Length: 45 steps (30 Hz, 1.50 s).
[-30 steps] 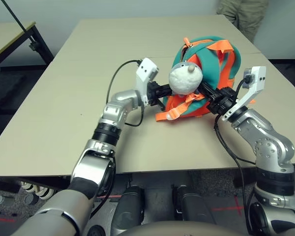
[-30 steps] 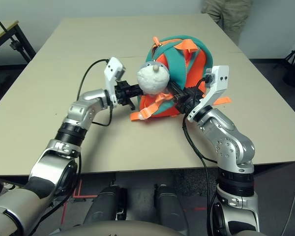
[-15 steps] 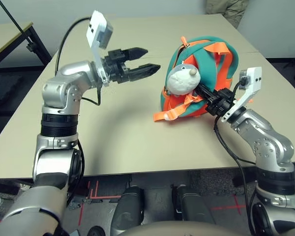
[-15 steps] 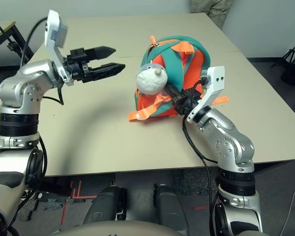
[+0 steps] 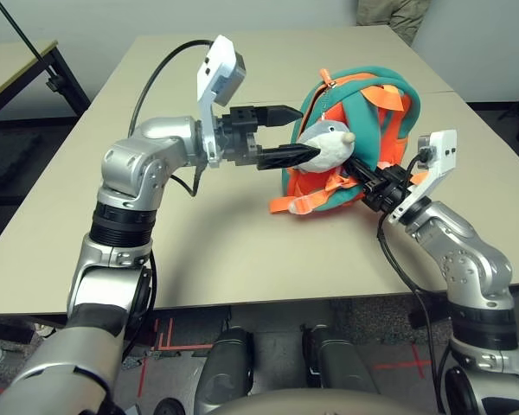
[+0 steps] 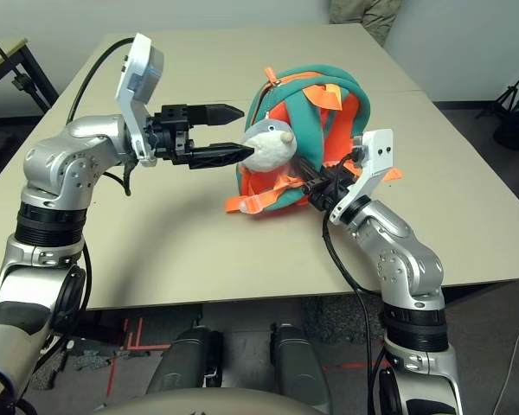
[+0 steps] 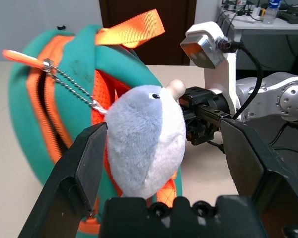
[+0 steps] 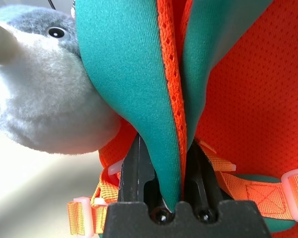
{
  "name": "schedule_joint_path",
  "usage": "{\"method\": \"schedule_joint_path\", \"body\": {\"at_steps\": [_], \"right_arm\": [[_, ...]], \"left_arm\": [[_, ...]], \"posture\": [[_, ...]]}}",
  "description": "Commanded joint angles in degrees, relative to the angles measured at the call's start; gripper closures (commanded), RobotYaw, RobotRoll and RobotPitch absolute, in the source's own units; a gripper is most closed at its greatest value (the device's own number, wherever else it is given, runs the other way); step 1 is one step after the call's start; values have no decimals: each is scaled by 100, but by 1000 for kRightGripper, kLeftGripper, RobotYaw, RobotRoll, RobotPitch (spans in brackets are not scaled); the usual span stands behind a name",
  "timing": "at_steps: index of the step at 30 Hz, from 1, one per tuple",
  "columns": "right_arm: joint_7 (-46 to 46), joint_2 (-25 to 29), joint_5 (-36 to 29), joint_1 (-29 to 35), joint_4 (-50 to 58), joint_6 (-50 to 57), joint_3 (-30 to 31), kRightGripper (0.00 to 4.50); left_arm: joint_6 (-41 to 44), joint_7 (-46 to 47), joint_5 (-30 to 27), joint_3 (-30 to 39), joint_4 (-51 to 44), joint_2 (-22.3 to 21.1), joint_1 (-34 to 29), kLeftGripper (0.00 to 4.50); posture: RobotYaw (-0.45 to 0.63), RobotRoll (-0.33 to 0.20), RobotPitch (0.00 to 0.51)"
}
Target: Put the pencil case into the backpack and zip it.
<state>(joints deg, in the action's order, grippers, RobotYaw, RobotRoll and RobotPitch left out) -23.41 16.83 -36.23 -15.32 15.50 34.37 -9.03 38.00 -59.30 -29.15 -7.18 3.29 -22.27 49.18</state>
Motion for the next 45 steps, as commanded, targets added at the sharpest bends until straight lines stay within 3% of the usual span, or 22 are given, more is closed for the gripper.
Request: {"method": "schedule_joint_path", "body": {"at_steps": [1, 11, 12, 15, 22, 25, 32, 45], "right_arm": [[29, -41, 43, 69, 55, 19, 103, 4360], [100, -95, 64, 128, 139, -2, 55, 4360], [105, -101, 64, 132, 143, -5, 55, 4360], [111, -107, 66, 128, 136, -12, 62, 4360], [102, -110, 72, 111, 119, -27, 56, 4360], [93, -111, 75, 115, 107, -26, 63, 4360], [89, -120, 68, 109, 103, -14, 72, 4360], [79, -144, 46, 26, 76, -5, 76, 4360]], "left_arm": [[-235, 19, 202, -152, 239, 128, 49, 0], [-406, -111, 406, -371, 488, 278, -93, 0], [-455, -103, 462, -412, 517, 276, -101, 169], [-573, -122, 599, -504, 587, 272, -137, 998], [-752, -151, 691, -485, 598, 234, -234, 3707], [-817, -155, 709, -456, 617, 205, -226, 4404], [-828, -25, 427, 97, 574, 133, 49, 4412], [-574, 215, 152, 881, 269, -593, 143, 4413]], "posture": [[56, 0, 69], [39, 0, 65], [39, 0, 65], [40, 0, 63], [40, 0, 63], [48, 0, 68], [54, 0, 70], [76, 0, 72]]}}
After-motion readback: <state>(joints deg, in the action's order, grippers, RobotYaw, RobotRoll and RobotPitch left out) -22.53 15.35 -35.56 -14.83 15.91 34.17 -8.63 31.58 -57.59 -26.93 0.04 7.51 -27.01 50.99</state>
